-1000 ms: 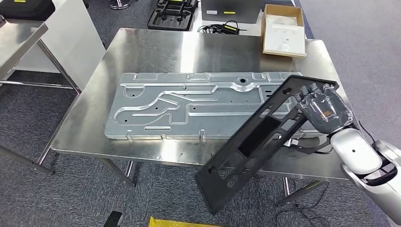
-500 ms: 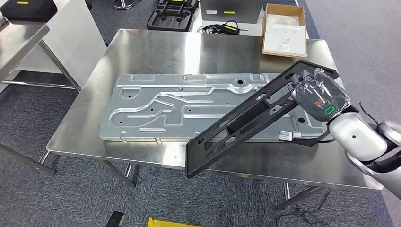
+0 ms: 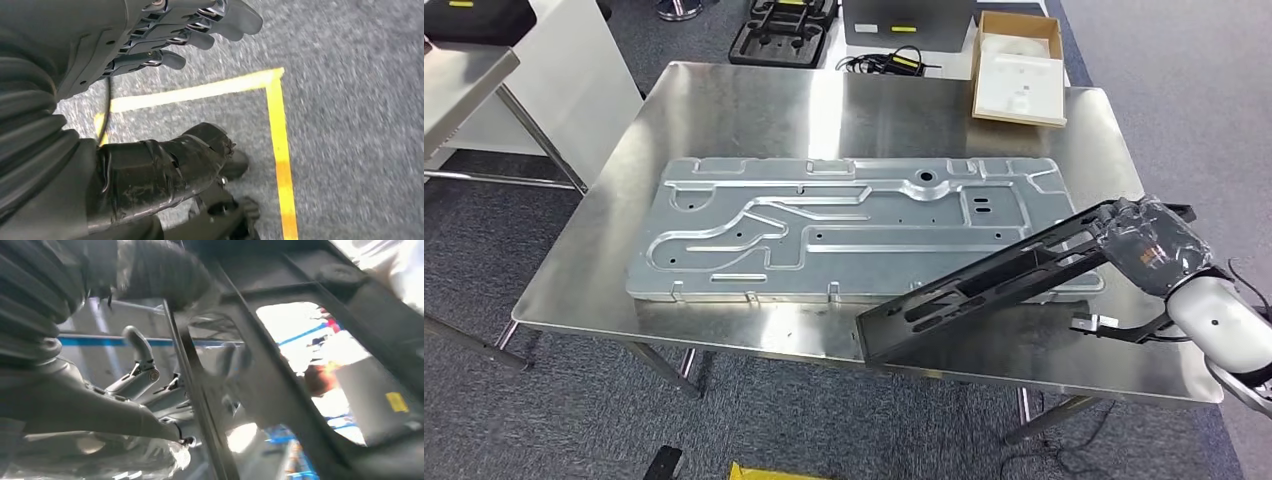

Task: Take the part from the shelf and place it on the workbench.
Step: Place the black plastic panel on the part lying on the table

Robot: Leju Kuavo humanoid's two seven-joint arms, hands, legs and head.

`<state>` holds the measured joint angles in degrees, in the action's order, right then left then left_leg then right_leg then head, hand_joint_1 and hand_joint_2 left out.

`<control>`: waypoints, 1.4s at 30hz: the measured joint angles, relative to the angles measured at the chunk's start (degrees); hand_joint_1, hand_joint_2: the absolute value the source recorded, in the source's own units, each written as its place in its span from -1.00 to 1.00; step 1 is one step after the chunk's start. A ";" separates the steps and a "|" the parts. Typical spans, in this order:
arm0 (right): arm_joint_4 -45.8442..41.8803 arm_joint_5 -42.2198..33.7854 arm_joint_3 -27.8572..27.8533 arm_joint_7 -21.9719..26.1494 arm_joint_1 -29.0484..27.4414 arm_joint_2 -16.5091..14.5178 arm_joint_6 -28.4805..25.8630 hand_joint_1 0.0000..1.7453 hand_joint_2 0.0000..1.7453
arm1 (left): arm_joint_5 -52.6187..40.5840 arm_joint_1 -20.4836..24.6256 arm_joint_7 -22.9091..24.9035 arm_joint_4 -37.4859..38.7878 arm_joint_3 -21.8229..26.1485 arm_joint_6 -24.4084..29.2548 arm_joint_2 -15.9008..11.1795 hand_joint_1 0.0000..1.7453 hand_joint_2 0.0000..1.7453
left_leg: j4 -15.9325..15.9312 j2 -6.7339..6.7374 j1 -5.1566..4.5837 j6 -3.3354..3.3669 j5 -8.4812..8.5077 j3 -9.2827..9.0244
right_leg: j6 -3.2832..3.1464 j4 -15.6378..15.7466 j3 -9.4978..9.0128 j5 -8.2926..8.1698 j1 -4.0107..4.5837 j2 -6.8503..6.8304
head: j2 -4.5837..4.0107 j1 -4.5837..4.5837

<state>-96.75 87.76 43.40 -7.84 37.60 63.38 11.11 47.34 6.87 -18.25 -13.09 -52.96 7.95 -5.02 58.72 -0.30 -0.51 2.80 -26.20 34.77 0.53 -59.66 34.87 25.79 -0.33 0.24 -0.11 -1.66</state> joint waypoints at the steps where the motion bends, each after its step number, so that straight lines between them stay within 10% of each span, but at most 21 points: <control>1: 0.07 0.00 -0.61 0.05 -1.18 0.55 -0.15 -1.00 1.00 | -0.03 0.00 -0.01 0.00 0.00 0.29 -0.01 -1.00 1.00 | -0.69 0.05 0.17 0.10 0.32 -0.40 | 0.29 -0.26 0.04 0.33 -0.04 0.00 | 0.00 0.08; 2: 0.13 0.00 -1.22 0.05 -2.10 1.08 -0.28 -1.00 1.00 | -0.04 0.00 0.00 0.00 0.00 0.52 -0.01 -1.00 1.00 | -1.40 0.11 0.36 0.21 0.64 -0.79 | 0.55 -1.34 0.44 1.16 -0.07 -0.01 | 0.00 0.21; 6: 0.46 0.00 -2.46 -0.21 -4.56 1.93 -0.78 -1.00 -1.00 | -0.03 0.04 0.89 0.00 0.00 1.00 -0.06 -1.00 -1.00 | -1.98 0.38 0.48 0.38 0.94 -1.27 | 1.55 -13.92 6.33 7.04 -0.68 -0.05 | 0.00 0.59; 8: 0.67 0.00 -2.77 -0.22 -5.91 1.94 -0.93 -1.00 -1.00 | -0.03 0.01 1.67 0.00 0.00 1.14 -0.05 -1.00 -1.00 | -1.61 0.37 0.64 0.13 0.70 -1.22 | 2.19 -14.44 6.73 5.92 -1.30 -0.07 | 0.00 0.59; 11: 1.07 0.00 -3.37 -0.01 -6.39 1.95 -0.99 -1.00 -1.00 | -0.03 0.04 2.42 0.01 0.00 1.14 -0.18 -1.00 -1.00 | -0.04 0.27 0.99 -0.98 -0.24 -0.87 | 3.08 -4.30 1.60 1.20 -2.04 -0.12 | 0.00 0.64; 17: 1.60 0.00 -3.51 0.17 -6.76 2.26 -1.24 -1.00 -1.00 | -0.02 0.14 3.07 0.02 0.00 0.92 -0.47 -1.00 -1.00 | 1.79 -0.01 1.02 -2.84 -1.34 0.20 | 0.26 -1.50 0.43 0.51 -1.68 0.20 | 0.00 0.52; 20: 1.70 0.00 -3.56 0.15 -6.80 2.30 -1.29 -1.00 -1.00 | -0.02 0.23 3.08 0.02 0.00 0.88 -0.49 -1.00 -1.00 | 10.00 0.11 1.11 -3.28 -6.04 3.98 | -0.60 -1.43 0.71 0.29 -1.44 0.09 | 0.00 0.48; 23: 1.84 0.00 -3.56 0.15 -6.92 2.30 -1.32 -1.00 -1.00 | 0.00 0.14 3.08 0.02 0.00 0.71 -0.49 -1.00 -1.00 | 15.97 0.10 0.89 -2.74 -7.61 6.93 | -0.97 -1.44 1.03 0.13 -0.78 0.11 | 0.00 0.48; 27: 2.02 0.00 -3.76 0.17 -7.14 2.28 -1.68 -1.00 -1.00 | 0.02 0.24 3.06 0.02 0.00 0.35 -0.70 -1.00 -1.00 | 3.77 0.22 -0.56 0.60 -1.79 0.62 | -1.08 -1.30 0.90 -0.01 -0.07 0.10 | 0.00 0.56; 29: 2.16 0.00 -3.87 0.18 -7.55 2.22 -1.85 -1.00 -1.00 | -0.01 0.36 3.02 0.02 -0.01 0.28 -0.90 -1.00 -1.00 | 0.82 0.46 -1.18 1.67 -1.35 -0.67 | -0.77 -0.95 0.86 -0.22 -0.35 0.00 | 0.00 0.40; 33: 2.29 0.00 -5.19 -0.84 -9.30 2.12 -4.32 -1.00 -1.00 | 0.16 0.26 3.09 0.02 -0.02 -0.02 -0.78 -1.00 -1.00 | -2.87 0.62 -1.04 1.67 0.57 -2.50 | 0.51 -0.73 0.70 0.06 -0.04 -0.34 | 0.00 0.33; 38: 0.28 0.00 -8.46 -3.18 -10.73 1.73 -8.15 -1.00 -1.00 | 0.68 0.24 2.76 0.02 0.00 0.23 -0.25 -1.00 -1.00 | -3.62 0.73 -0.44 1.23 1.05 -3.06 | 2.01 -12.19 5.73 5.21 -0.98 -0.30 | 0.00 0.60; 42: -2.97 0.00 -9.63 -3.35 -10.13 1.55 -8.03 -1.00 -1.00 | 0.83 0.18 2.68 0.02 0.02 0.17 0.12 -1.00 -1.00 | -0.72 0.57 0.34 -0.16 -0.41 -1.99 | 3.13 -3.02 0.67 0.64 -1.78 -0.23 | 0.00 0.69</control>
<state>-99.72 87.76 33.77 -11.19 27.47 64.93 3.08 48.17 7.05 -15.56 -13.07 -52.94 8.12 -4.90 58.00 0.27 -0.17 2.64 -26.61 32.78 3.66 -62.68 35.54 26.43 -2.12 0.02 -0.11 -0.97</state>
